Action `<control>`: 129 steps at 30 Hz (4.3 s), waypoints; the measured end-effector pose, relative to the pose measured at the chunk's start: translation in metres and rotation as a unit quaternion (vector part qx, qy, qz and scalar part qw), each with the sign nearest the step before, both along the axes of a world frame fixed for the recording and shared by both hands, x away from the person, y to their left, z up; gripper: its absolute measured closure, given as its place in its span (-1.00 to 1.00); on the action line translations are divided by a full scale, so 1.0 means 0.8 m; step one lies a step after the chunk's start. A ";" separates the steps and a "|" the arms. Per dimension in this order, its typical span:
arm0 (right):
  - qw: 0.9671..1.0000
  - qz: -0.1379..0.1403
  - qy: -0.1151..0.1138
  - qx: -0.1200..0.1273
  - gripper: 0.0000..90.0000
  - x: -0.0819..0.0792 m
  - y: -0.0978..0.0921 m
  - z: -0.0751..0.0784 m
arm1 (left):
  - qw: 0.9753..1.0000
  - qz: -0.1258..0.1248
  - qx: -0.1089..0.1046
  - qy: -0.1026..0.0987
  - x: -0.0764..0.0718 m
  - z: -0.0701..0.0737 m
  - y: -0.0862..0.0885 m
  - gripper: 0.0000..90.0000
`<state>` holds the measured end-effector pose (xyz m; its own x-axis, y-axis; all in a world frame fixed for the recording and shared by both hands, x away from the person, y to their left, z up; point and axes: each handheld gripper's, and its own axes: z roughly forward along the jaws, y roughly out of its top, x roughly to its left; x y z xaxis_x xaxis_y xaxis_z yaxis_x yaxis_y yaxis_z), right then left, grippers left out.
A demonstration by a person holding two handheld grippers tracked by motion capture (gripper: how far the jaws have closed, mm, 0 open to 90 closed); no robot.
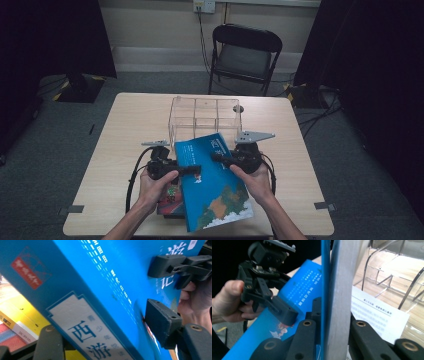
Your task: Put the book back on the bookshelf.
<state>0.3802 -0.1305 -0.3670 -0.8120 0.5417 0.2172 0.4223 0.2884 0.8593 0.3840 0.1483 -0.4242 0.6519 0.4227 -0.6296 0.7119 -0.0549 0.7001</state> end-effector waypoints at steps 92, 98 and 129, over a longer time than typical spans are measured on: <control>0.988 0.000 -0.092 0.125 -0.43 0.006 -0.060 0.033 | 0.952 0.043 0.066 -0.295 -0.074 0.137 -0.009 0.32; 0.987 0.040 -0.070 0.136 -0.37 0.013 -0.053 0.028 | 0.953 0.041 0.064 -0.293 -0.076 0.136 -0.009 0.31; 0.988 0.047 -0.098 0.107 0.12 0.000 -0.057 0.038 | 0.947 0.063 0.084 -0.304 -0.065 0.111 -0.030 0.25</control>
<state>0.3804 -0.1763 -0.3363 -0.8942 0.4212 0.1519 0.2218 0.1219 0.9674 0.3318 0.1242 -0.3356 0.8104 0.5816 -0.0710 0.1881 -0.1434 0.9716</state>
